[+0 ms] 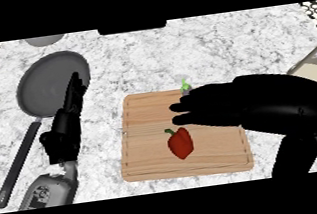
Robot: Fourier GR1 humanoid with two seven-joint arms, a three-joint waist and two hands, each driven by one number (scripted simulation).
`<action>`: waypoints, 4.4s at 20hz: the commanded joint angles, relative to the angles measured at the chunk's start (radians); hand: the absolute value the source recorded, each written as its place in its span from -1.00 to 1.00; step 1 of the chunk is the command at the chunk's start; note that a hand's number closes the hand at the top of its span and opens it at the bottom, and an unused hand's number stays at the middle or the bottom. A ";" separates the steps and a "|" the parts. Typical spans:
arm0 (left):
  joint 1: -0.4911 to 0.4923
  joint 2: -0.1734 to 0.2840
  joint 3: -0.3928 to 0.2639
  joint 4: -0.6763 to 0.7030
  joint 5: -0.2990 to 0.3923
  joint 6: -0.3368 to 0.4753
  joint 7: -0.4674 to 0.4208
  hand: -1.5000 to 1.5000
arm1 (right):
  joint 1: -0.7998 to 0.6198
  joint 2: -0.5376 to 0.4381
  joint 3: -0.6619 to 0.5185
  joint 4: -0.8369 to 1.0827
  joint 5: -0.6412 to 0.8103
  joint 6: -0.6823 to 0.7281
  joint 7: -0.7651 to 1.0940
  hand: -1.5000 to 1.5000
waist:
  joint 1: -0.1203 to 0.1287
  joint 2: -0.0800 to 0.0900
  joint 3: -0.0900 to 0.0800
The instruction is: Pick the bell pepper from the cutting board and place it in the tiered basket
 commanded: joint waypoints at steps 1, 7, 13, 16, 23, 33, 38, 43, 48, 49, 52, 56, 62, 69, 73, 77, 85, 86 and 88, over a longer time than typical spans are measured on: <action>0.095 -0.016 -0.024 -0.064 -0.040 0.014 -0.021 0.00 | 0.057 0.024 0.037 -0.108 0.061 0.021 0.058 -1.00 | 0.001 -0.001 0.000; 0.003 -0.056 0.020 0.062 -0.051 -0.012 -0.065 0.00 | -0.022 0.116 0.107 -0.038 0.104 0.069 0.201 -1.00 | -0.001 0.001 -0.001; 0.076 -0.031 0.016 -0.107 -0.053 -0.040 0.052 0.00 | 0.044 0.085 0.126 -0.076 0.186 0.108 0.189 -1.00 | 0.005 0.000 0.000; 0.021 -0.022 0.085 0.016 -0.035 -0.083 -0.027 0.00 | 0.036 0.081 0.095 -0.104 0.188 0.147 0.212 -1.00 | 0.000 0.001 0.000; 0.038 -0.081 0.061 -0.015 -0.098 -0.062 -0.005 0.00 | 0.024 0.090 0.117 -0.035 0.397 0.111 0.042 -1.00 | 0.004 0.002 0.000; 0.057 -0.071 0.091 -0.068 -0.097 -0.111 0.033 0.00 | 0.033 0.050 0.219 0.008 0.646 -0.035 -0.233 -1.00 | 0.005 0.001 0.000; 0.106 -0.150 0.030 -0.055 -0.162 -0.054 -0.012 0.00 | 0.041 0.131 0.244 0.147 0.769 -0.134 -0.223 -1.00 | 0.008 0.002 0.000; 0.069 -0.079 0.126 -0.070 -0.103 -0.147 0.009 0.00 | 0.109 0.097 0.213 0.201 0.846 -0.216 -0.317 -1.00 | 0.004 0.002 0.000; 0.097 -0.128 0.086 -0.050 -0.164 -0.105 -0.023 0.00 | 0.051 0.130 0.178 0.375 0.867 -0.214 -0.389 -1.00 | 0.008 0.003 0.000; 0.087 -0.136 0.087 -0.094 -0.164 -0.108 0.043 0.00 | 0.084 0.134 0.160 0.267 0.864 -0.144 -0.377 -1.00 | 0.003 0.001 0.000; 0.124 -0.091 0.162 -0.036 -0.099 -0.175 -0.077 0.00 | 0.132 0.124 0.178 0.254 0.894 -0.181 -0.412 -1.00 | 0.002 0.002 0.000; 0.006 -0.163 0.125 0.005 -0.169 -0.123 0.022 0.00 | 0.096 0.213 0.167 0.353 0.929 -0.197 -0.432 -1.00 | 0.002 0.003 0.000; 0.019 -0.151 0.166 0.067 -0.147 -0.166 -0.062 0.00 | 0.129 0.277 0.212 0.347 0.992 -0.178 -0.425 -1.00 | 0.000 0.002 0.000; 0.081 -0.172 0.134 -0.052 -0.202 -0.148 -0.007 0.00 | 0.177 0.276 0.172 0.400 1.061 -0.236 -0.491 -1.00 | 0.002 0.002 0.000; 0.037 -0.199 0.141 0.029 -0.207 -0.138 -0.018 0.00 | 0.107 0.380 0.202 0.506 1.105 -0.230 -0.435 -1.00 | 0.003 0.003 0.000; 0.053 -0.174 0.161 -0.031 -0.194 -0.181 0.011 0.00 | 0.152 0.346 0.176 0.414 1.123 -0.176 -0.468 -1.00 | 0.001 0.001 0.000; 0.056 -0.165 0.212 0.009 -0.169 -0.202 -0.045 0.00 | 0.159 0.419 0.171 0.520 1.169 -0.240 -0.482 -1.00 | 0.001 0.002 0.000; 0.061 -0.180 0.149 -0.111 -0.215 -0.183 0.076 0.00 | 0.171 0.408 0.168 0.547 1.165 -0.281 -0.513 -1.00 | 0.003 0.001 0.000; 0.063 -0.192 0.155 -0.054 -0.224 -0.174 0.014 0.00 | 0.121 0.395 0.150 0.648 1.191 -0.339 -0.559 -1.00 | 0.004 0.002 0.000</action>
